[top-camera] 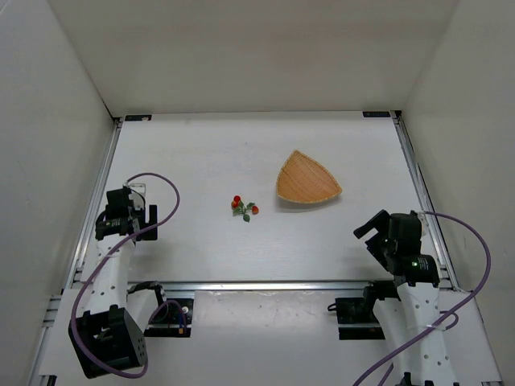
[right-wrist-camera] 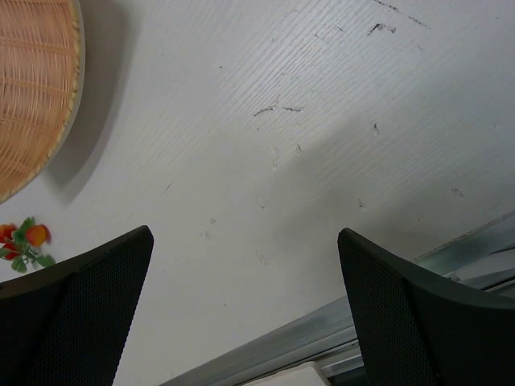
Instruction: Place and organize the fake fruits in the fruit bowl
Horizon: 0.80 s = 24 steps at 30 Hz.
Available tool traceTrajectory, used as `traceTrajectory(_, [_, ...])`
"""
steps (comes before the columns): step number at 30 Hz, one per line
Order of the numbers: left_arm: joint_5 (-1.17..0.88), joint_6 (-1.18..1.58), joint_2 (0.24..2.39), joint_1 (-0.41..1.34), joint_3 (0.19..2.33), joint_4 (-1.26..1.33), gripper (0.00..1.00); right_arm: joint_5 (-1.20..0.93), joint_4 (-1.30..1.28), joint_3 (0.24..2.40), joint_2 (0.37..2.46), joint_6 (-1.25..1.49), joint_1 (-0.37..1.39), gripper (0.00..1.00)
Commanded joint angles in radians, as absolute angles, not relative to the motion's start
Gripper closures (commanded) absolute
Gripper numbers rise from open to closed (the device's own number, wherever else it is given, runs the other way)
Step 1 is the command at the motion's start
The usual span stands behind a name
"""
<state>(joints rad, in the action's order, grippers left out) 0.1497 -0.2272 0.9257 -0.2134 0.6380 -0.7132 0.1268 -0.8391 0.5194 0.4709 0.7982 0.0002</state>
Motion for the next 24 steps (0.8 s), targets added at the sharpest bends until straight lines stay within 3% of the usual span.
traceTrajectory(1, [0.15, -0.219, 0.905, -0.209, 0.638, -0.693, 0.0, 0.085, -0.787, 0.529, 0.472, 0.702, 0.009, 0.0])
traceTrajectory(5, [0.141, -0.229, 0.905, -0.209, 0.638, -0.693, 0.0, 0.015, -0.666, 0.569, 0.486, 0.626, 0.05, 0.0])
traceTrajectory(8, [0.141, -0.229, 0.905, -0.209, 0.638, -0.693, 0.0, 0.11, -0.653, 0.659, 0.632, 0.579, 0.142, 0.0])
traceTrajectory(14, [0.141, -0.229, 0.896, -0.209, 0.638, -0.693, 0.0, 0.469, -0.617, 0.944, 1.039, 0.448, 0.66, 0.0])
traceTrajectory(17, [0.141, -0.229, 0.896, -0.209, 0.638, -0.693, 0.0, 0.451, -0.6, 1.086, 1.289, 0.336, 0.799, 0.0])
traceTrajectory(21, [0.141, -0.229, 0.896, -0.209, 0.638, -0.693, 0.0, 0.273, -0.557, 1.247, 1.573, 0.264, 0.837, 0.12])
traceTrajectory(24, [0.141, -0.229, 0.896, -0.209, 0.638, -0.693, 0.0, 0.235, -0.557, 1.353, 1.722, 0.264, 0.847, 0.32])
